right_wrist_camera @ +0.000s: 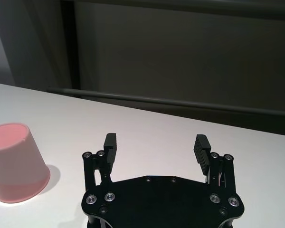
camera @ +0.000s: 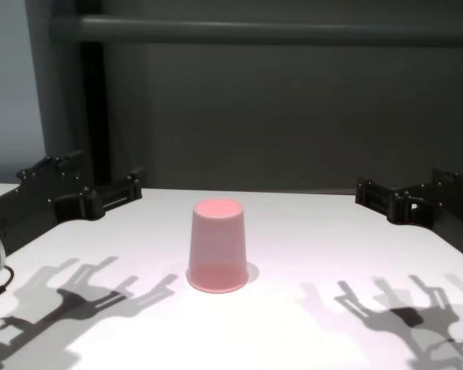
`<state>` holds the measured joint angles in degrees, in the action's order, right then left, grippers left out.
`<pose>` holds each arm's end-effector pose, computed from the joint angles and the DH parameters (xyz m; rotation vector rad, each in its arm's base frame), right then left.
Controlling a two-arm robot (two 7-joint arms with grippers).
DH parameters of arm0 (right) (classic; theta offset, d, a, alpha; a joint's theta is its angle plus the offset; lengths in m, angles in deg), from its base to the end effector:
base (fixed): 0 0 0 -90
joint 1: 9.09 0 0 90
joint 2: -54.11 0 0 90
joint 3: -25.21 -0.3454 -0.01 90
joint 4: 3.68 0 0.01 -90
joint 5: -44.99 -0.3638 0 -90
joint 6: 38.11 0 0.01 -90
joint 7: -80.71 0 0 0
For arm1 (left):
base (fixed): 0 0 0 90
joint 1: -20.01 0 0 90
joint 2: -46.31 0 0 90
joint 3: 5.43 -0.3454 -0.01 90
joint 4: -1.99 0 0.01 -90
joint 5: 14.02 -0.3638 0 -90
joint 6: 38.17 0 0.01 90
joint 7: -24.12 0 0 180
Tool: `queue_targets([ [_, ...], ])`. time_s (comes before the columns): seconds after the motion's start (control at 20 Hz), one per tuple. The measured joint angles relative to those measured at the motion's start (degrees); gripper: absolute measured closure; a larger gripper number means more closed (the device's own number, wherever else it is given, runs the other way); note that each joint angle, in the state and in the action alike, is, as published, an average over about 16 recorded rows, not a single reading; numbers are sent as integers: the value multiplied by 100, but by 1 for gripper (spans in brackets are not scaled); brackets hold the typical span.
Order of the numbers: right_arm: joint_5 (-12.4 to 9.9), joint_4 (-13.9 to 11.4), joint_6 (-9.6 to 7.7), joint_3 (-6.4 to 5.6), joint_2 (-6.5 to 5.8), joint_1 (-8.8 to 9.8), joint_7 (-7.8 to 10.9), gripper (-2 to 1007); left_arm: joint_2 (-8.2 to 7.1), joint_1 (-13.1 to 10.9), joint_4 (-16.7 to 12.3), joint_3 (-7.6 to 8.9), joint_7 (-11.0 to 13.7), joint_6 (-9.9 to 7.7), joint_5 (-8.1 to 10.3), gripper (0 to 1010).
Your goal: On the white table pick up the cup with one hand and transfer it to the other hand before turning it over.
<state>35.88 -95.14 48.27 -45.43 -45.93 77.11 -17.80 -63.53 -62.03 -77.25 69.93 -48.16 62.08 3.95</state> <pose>0.3855 0.0650 -0.3386 -0.0467 -0.0076 -1.3831 0.4195 0.0549 -0.3757 0.0089 -0.0813 1.0797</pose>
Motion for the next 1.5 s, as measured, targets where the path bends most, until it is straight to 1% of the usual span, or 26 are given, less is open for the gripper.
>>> queue_targets([
  [1.5,-2,0,0,0,-1,0,0,5,0,0,0,0,0,0,0,9],
])
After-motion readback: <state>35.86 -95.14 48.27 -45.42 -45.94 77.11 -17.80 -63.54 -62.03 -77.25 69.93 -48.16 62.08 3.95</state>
